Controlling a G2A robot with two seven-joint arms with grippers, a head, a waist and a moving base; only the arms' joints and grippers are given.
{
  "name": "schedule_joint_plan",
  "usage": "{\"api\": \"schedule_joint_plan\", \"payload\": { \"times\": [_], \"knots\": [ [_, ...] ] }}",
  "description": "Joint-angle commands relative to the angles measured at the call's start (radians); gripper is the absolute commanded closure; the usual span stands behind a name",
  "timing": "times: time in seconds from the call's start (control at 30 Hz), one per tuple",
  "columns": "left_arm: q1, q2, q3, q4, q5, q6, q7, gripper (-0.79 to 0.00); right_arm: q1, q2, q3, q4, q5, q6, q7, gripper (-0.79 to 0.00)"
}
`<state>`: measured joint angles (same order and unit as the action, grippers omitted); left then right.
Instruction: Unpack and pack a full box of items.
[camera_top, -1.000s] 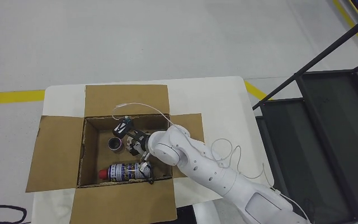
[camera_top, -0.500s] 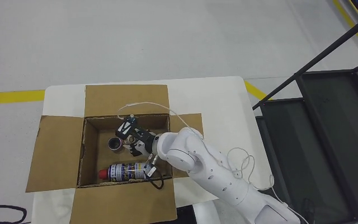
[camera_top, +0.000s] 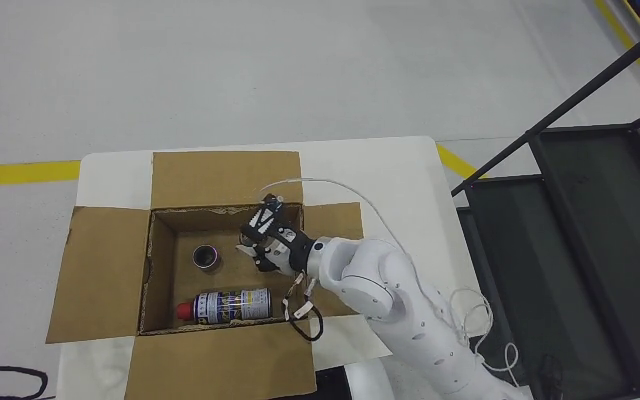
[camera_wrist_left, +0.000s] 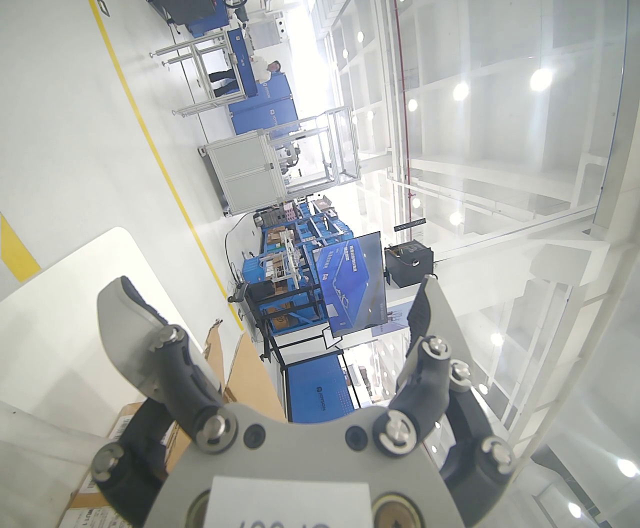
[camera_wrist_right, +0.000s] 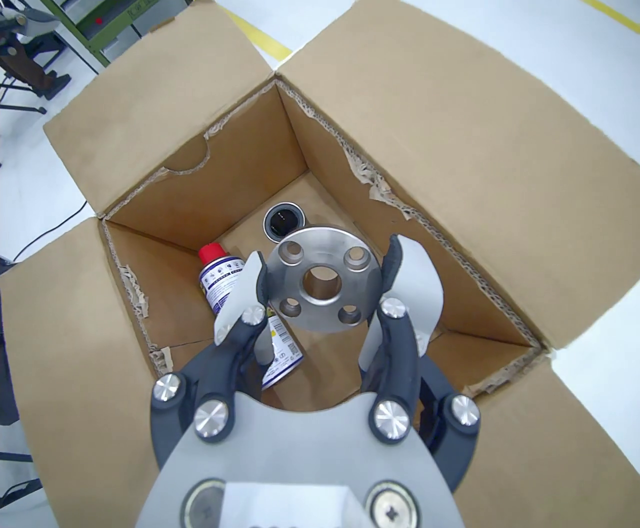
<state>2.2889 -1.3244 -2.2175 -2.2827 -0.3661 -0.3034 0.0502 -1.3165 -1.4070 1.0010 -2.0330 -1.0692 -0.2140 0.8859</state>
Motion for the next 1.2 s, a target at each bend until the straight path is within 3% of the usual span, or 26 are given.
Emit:
{"api": "schedule_joint_plan", "payload": {
  "times": [0.0,0.6,1.17],
  "knots": [
    [0.000,0.000,0.000,0.000,0.000,0.000,0.000,-0.785,-0.026,0.007,0.027,-0.030,-0.005,-0.008,-0.008,0.000],
    [0.000,0.000,0.000,0.000,0.000,0.000,0.000,-0.785,-0.222,0.058,0.234,-0.175,-0.035,-0.013,-0.018,0.000],
    [0.000,0.000,0.000,0.000,0.000,0.000,0.000,-0.785,-0.349,0.088,0.369,-0.081,-0.001,-0.006,-0.096,0.000]
  ]
}}
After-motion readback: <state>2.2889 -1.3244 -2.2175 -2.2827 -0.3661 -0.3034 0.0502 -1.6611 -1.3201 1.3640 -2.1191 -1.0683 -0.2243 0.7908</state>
